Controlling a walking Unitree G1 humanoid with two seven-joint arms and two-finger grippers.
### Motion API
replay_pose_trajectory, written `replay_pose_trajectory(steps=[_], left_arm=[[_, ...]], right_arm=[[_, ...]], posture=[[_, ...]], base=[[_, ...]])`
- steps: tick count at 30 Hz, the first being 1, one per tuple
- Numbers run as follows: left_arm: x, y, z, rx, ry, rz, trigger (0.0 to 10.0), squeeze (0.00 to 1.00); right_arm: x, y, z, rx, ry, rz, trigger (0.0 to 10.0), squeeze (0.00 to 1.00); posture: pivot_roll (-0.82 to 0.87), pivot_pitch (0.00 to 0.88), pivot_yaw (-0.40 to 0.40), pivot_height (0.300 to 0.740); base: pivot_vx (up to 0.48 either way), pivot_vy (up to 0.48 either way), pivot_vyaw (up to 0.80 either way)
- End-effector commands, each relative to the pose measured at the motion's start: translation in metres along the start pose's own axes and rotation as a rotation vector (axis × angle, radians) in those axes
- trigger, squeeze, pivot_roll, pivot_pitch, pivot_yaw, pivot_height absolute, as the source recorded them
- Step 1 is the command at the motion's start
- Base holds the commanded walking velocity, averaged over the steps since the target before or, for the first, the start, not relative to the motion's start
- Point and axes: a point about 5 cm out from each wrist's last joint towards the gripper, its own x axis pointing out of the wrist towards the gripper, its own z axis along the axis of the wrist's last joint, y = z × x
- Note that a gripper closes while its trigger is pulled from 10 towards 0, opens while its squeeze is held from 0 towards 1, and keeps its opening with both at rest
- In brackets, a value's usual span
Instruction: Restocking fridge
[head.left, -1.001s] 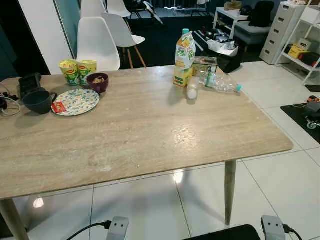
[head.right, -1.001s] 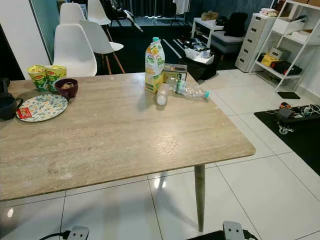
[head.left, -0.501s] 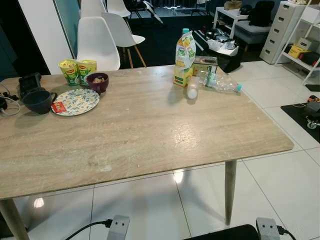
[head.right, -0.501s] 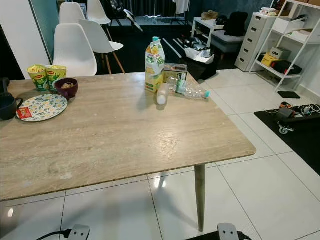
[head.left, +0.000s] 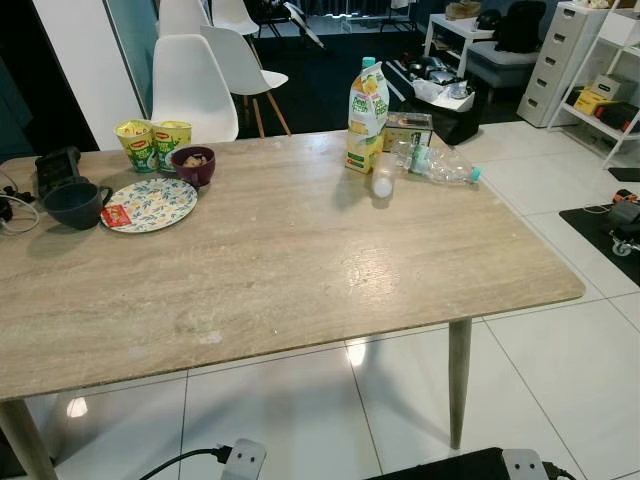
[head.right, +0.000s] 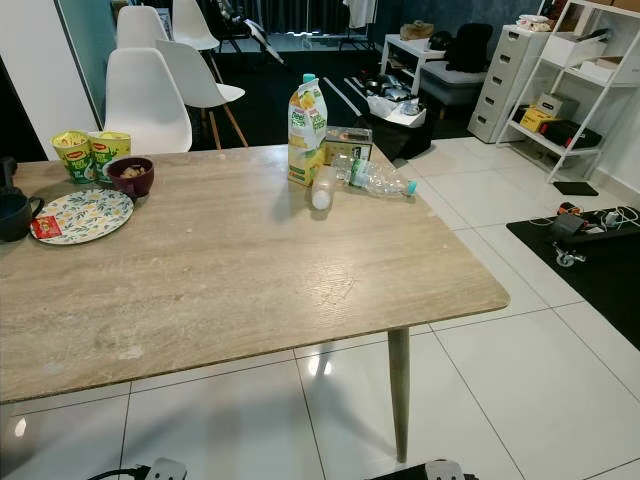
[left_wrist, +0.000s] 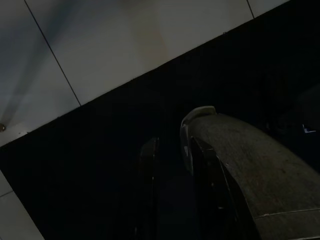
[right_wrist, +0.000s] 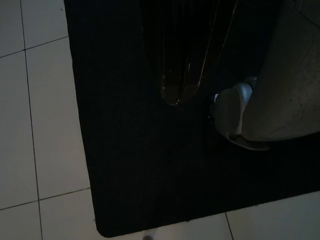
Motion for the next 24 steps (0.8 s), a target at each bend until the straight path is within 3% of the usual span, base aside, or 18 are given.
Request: replay_pose_trajectory(steps=[1,7,8,9,10,24], left_arm=[[0.001,-0.003,0.001,0.007,0.000,-0.009,10.0,0.00],[0.001,0.002,0.007,0.013,-0.012,0.004,10.0,0.00],[0.001,0.003,0.008,0.004,-0.014,0.005,10.0,0.69],[0.001,0.005,0.008,-0.010,-0.014,0.003,10.0,1.00],[0.001,0.006,0.008,-0.021,-0.013,0.002,10.0,1.00],[0.000,0.005,0.003,-0.047,-0.004,0.007,10.0,1.00]], right_arm=[[0.000,0.000,0.001,-0.029,0.009,-0.007,10.0,0.00],[0.000,-0.001,-0.002,-0.078,0.038,-0.013,10.0,0.00],[0.000,-0.001,-0.002,-0.068,0.033,-0.011,10.0,0.02],[0.000,-0.001,-0.002,-0.065,0.030,-0.010,10.0,0.95],[0.000,-0.001,-0.002,-0.059,0.028,-0.010,10.0,1.00],[0.001,0.006,0.002,-0.027,0.015,0.011,10.0,1.00]], posture=[[0.00,0.000,-0.042,0.740],[0.01,0.000,-0.039,0.740],[0.01,0.000,-0.037,0.740],[0.02,0.000,-0.035,0.740],[0.02,0.000,-0.035,0.740],[0.02,0.000,-0.030,0.740]], base=[[0.000,0.000,0.00],[0.000,0.000,0.00],[0.000,0.000,0.00],[0.000,0.000,0.00],[0.000,0.000,0.00],[0.000,0.000,0.00]])
